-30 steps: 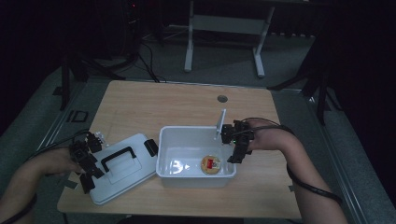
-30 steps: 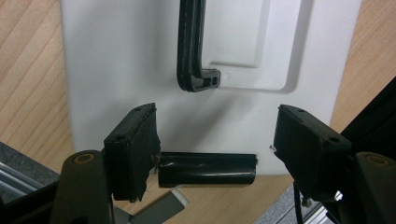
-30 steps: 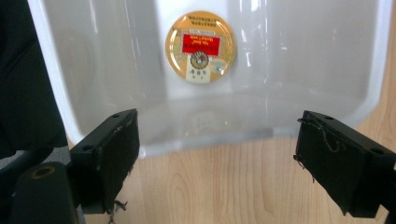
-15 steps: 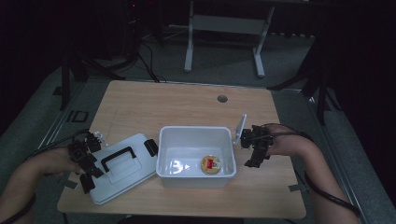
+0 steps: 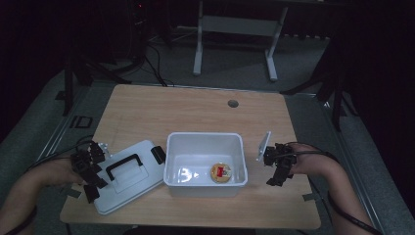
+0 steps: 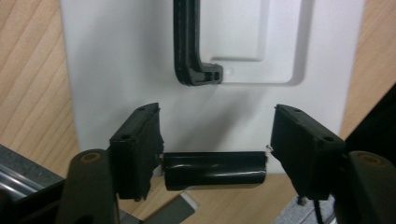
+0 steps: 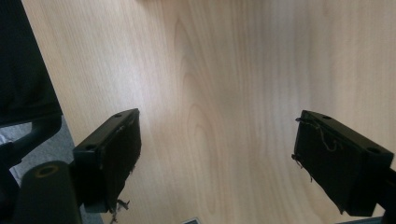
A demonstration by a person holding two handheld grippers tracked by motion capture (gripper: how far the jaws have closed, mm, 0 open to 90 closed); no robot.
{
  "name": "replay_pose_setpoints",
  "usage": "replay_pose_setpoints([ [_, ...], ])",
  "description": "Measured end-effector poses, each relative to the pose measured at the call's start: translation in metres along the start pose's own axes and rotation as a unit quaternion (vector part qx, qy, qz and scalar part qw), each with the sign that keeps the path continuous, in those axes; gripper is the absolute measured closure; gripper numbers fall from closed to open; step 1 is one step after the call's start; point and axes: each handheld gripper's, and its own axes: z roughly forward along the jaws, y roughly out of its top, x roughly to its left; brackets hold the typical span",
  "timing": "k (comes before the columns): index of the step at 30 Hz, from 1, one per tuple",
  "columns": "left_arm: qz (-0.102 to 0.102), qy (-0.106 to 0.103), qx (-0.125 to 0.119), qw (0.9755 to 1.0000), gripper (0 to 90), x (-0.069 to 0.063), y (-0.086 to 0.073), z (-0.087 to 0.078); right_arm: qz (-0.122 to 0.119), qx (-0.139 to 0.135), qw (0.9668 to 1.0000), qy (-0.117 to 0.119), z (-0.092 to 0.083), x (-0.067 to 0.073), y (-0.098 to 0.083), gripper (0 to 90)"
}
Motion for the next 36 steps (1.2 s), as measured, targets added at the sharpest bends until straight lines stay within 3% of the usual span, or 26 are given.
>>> replay_pose_setpoints([
  [10,0.002,0.023,0.001,0.9997,40.5,0.004,0.011,0.005,0.025,0.014,0.9995,0.015,0.015,-0.001,-0.017,14.9],
  [15,0.012,0.012,0.013,0.9998,45.4,0.003,0.022,0.008,0.025,0.012,0.9993,0.024,0.019,0.000,-0.020,15.0],
  [21,0.015,0.001,0.044,0.9989,63.7,0.001,0.029,0.015,0.032,0.016,0.9989,0.029,0.025,0.000,-0.025,15.0],
  [24,0.007,-0.014,0.062,0.9980,77.6,0.000,0.032,0.018,0.034,0.014,0.9988,0.031,0.026,0.000,-0.028,15.9],
  [27,0.008,-0.013,0.072,0.9973,78.7,-0.002,0.035,0.019,0.038,0.013,0.9987,0.031,0.027,-0.001,-0.030,15.9],
  [36,0.007,-0.009,0.072,0.9973,83.3,-0.001,0.038,0.020,0.041,0.012,0.9985,0.035,0.029,-0.001,-0.031,15.9],
])
